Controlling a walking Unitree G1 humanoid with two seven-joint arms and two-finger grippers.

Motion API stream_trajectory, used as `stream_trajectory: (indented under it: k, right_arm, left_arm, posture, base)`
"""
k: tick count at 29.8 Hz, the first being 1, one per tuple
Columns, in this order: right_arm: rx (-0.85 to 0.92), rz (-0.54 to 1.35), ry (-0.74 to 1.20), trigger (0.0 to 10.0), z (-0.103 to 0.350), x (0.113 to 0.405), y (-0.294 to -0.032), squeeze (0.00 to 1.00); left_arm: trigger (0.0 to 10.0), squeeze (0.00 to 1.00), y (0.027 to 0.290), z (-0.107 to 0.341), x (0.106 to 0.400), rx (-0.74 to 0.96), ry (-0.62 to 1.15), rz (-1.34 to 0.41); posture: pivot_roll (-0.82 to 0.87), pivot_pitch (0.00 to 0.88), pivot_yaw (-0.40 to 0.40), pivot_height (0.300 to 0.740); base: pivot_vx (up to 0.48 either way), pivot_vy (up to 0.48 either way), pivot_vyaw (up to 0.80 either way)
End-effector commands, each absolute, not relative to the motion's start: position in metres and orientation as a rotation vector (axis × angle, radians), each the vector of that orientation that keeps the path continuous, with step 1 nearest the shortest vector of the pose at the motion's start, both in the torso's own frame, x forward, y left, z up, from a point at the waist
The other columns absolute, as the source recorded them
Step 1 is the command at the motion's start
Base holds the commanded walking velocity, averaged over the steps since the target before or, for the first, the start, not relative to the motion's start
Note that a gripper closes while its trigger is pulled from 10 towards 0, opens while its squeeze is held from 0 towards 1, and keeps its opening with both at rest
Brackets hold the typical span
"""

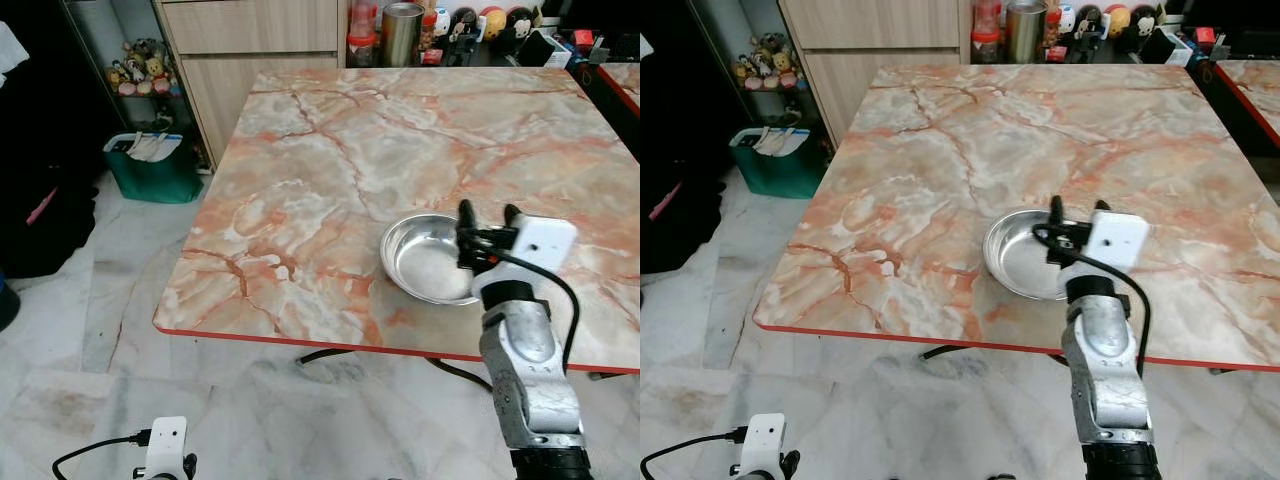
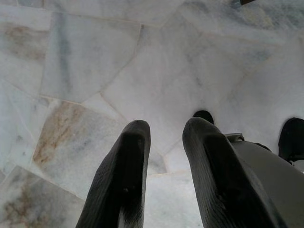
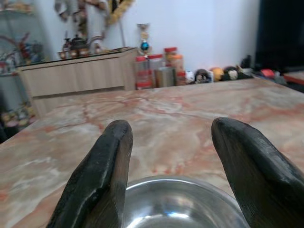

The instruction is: Setting the table

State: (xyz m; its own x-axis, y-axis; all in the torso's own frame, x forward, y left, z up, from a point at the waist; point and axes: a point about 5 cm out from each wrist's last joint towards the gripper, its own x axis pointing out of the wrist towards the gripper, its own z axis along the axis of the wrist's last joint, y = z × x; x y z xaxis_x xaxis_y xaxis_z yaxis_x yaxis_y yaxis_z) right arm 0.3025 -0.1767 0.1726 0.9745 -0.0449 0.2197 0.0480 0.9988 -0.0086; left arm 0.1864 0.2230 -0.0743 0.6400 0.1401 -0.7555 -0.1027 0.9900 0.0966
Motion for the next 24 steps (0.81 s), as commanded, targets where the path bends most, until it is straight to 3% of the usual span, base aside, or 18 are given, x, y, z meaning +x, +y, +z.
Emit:
stream_trajectory:
  k: [1, 24]
  right_arm:
    - [-0.031, -0.040, -0.241, 10.0, 0.178, 0.303, -0.176, 0.00]
    - [-0.118, -0.006, -0.250, 10.0, 0.167, 0.296, -0.175, 0.00]
  left_arm:
    - [10.0, 0.00, 0.226, -0.076, 0.182, 0.065, 0.881, 0.148]
    - [10.0, 0.00, 0.226, -0.074, 0.187, 0.059, 0.861, 0.158]
  posture:
    - [-0.06, 0.117, 0.040, 0.740]
    - [-0.06, 0.145, 0.039, 0.740]
  base:
    - [0.000, 0.000, 0.00]
    - [0.000, -0.336, 0.00]
